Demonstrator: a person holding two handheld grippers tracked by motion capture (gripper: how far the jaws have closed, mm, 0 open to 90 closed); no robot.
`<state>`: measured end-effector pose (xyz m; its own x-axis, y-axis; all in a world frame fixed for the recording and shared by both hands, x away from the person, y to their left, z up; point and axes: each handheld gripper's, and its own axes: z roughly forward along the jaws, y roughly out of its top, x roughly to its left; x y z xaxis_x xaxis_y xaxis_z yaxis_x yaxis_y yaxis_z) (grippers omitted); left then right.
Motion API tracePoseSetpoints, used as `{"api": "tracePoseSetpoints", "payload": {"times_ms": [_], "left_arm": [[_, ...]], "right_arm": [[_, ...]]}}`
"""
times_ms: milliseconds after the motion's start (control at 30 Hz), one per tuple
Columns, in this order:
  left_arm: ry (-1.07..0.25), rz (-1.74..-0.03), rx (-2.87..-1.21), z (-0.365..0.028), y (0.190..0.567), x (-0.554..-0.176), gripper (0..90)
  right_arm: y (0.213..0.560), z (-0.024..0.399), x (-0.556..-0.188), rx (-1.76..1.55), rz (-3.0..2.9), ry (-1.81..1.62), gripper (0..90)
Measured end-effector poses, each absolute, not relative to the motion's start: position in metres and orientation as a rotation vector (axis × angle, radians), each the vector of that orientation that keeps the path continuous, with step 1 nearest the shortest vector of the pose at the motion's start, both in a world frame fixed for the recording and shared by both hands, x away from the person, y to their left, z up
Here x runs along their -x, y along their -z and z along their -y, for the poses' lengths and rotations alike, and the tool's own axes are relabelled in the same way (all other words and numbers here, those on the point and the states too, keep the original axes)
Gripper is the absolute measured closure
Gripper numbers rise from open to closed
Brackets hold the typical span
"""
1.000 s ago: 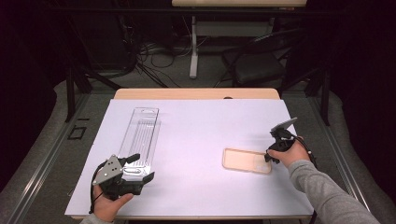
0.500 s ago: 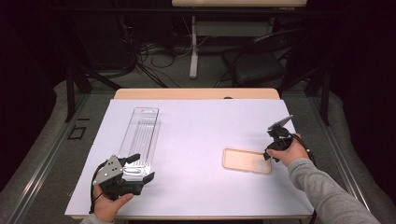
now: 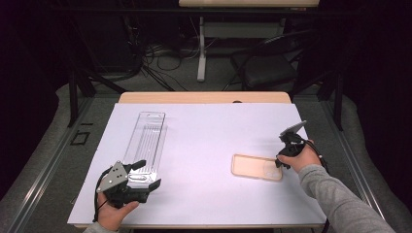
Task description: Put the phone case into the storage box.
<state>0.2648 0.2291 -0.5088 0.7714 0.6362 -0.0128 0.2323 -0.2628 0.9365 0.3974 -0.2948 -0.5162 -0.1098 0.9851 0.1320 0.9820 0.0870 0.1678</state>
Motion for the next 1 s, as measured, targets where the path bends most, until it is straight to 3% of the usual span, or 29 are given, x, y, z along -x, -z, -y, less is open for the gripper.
{"api": "tracePoseSetpoints", "payload": {"times_ms": [1000], "left_arm": [[-0.441,-0.662,-1.840,-0.229,0.509,-0.265,16.0]], "right_arm": [[0.525,0.312,-0.396,-2.367,-2.208,-0.442,74.8]]}}
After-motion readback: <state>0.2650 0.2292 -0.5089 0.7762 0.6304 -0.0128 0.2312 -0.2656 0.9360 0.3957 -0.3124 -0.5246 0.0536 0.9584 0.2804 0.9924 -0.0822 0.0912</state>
